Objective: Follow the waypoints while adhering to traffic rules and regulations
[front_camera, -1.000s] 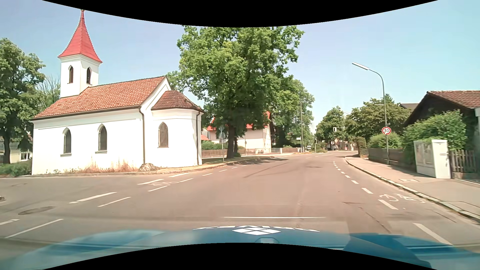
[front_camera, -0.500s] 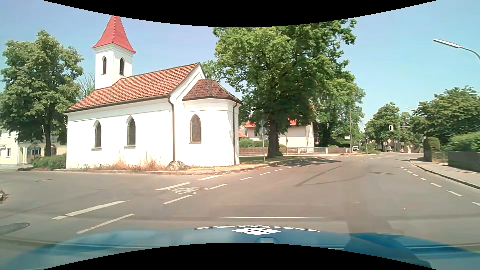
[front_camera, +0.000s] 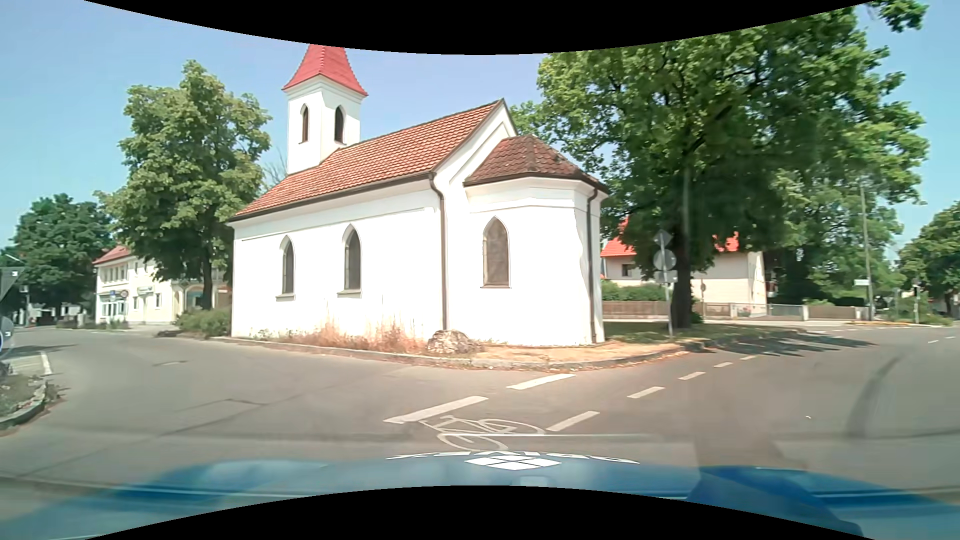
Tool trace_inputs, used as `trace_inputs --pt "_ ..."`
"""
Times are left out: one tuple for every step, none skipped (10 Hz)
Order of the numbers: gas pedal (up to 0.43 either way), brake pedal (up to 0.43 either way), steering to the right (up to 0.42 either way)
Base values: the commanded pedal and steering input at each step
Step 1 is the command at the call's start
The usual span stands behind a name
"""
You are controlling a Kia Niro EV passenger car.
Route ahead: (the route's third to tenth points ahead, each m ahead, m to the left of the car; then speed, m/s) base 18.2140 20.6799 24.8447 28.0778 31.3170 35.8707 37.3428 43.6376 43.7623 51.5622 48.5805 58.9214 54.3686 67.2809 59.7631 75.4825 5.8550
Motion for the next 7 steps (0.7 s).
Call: trace_inputs --pt "0.079 0.0 -0.39" --pt "0.079 0.0 -0.395" --pt "0.079 0.0 -0.396" --pt "0.079 0.0 -0.396" --pt "0.087 0.0 -0.395" --pt "0.087 0.0 -0.391" --pt "0.098 0.0 -0.385"
